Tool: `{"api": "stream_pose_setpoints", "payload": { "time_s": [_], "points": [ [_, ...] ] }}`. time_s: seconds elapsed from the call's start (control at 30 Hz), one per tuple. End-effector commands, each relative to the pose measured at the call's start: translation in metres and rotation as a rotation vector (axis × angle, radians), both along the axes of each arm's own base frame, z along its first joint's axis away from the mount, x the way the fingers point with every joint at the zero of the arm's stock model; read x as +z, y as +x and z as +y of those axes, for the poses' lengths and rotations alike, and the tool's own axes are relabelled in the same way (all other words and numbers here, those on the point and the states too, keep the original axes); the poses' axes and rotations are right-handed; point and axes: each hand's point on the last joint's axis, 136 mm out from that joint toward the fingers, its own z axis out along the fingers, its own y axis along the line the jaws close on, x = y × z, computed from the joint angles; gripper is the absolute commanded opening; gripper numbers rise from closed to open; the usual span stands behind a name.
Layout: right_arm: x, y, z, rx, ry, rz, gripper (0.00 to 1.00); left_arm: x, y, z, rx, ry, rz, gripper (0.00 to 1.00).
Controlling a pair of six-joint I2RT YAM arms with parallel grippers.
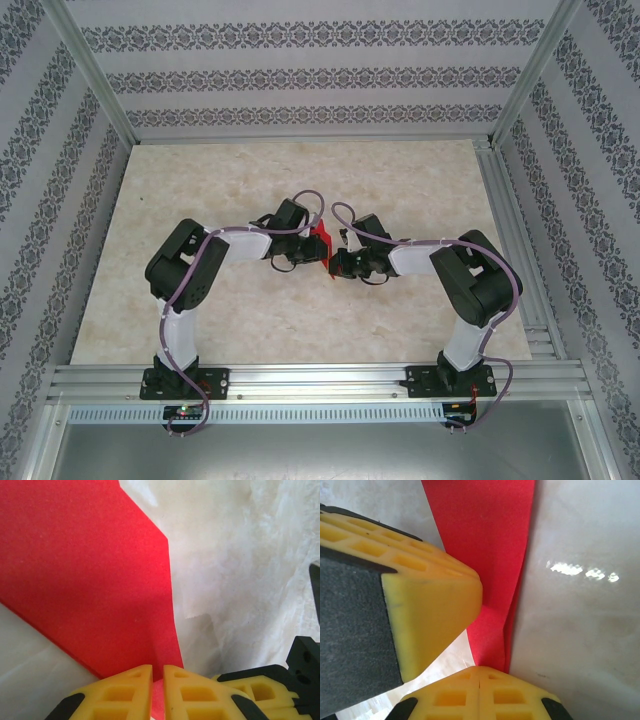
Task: Fold a paper plane with a square sheet of paper (pick it up from the middle)
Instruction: Fold the wing for the fifth time at the center of the table.
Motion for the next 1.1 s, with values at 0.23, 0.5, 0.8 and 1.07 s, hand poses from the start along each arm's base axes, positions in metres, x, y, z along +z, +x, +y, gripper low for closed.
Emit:
{"api": "stream_pose_setpoints", "payload": {
  "time_s": [0.23, 0.5, 0.8, 1.07],
  "points": [
    [-0.090, -0.086, -0.068, 0.000, -0.364, 0.310, 0.00, -0.016, 0.026, 0.027, 0.085, 0.143, -0.009, 0.15],
    [-0.091, -0.088, -0.070, 0.001, -0.368, 0.313, 0.00, -0.026, 0.068, 0.060, 0.167, 0.156, -0.025, 0.16],
    [-0.092, -0.087, -0.069, 0.005, -0.366, 0.313, 0.00, -0.036, 0.116, 0.098, 0.269, 0.184, -0.036, 0.16],
    [-0.087, -0.080, -0.065, 0.003, -0.354, 0.294, 0.00, -0.023, 0.141, 0.121, 0.293, 0.219, -0.079, 0.19]
  ]
}}
